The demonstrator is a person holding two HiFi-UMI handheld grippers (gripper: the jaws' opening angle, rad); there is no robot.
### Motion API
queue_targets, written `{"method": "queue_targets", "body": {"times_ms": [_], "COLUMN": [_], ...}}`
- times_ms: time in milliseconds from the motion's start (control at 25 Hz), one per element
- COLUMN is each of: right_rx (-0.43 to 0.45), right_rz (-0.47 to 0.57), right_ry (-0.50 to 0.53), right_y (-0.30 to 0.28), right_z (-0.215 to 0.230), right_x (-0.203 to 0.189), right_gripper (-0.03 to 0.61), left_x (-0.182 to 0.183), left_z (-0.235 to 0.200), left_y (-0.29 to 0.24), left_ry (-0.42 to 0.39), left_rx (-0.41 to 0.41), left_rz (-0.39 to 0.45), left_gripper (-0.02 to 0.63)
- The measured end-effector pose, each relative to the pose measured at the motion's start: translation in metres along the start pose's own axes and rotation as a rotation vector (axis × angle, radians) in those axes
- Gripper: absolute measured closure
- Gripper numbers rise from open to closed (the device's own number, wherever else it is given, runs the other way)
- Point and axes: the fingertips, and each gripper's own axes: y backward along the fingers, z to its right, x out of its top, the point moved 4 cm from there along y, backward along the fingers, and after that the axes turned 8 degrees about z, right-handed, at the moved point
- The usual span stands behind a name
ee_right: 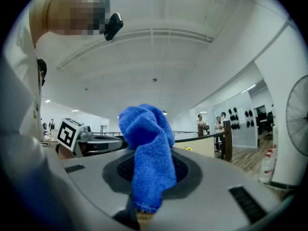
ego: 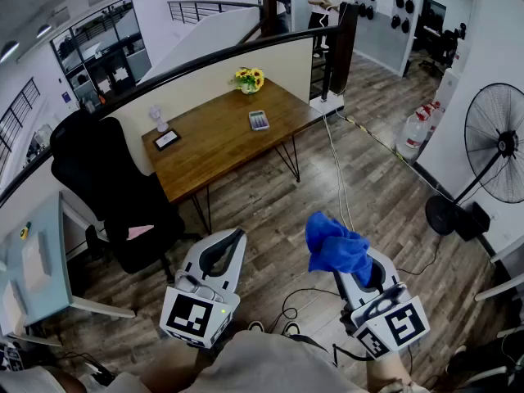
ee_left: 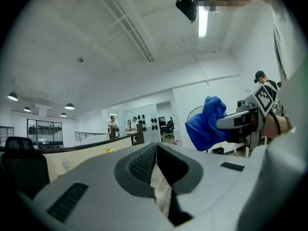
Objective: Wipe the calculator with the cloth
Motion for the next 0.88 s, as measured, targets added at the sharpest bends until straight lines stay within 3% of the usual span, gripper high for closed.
{"method": "queue_targets", "body": {"times_ms": [880], "right_rx": [0.066], "right_rz": [-0.014], "right_ry": [-0.109], "right_y": [0.02], "right_z": [0.08], "right_x": [-0.015], "right_gripper": [0.486], "left_x": [-0.011], "left_z": [0.06], "left_y": [-0.052], "left_ry": [0.001], "left_rx": [0.026], "left_rz": [-0.032], "left_gripper": [0.604]}}
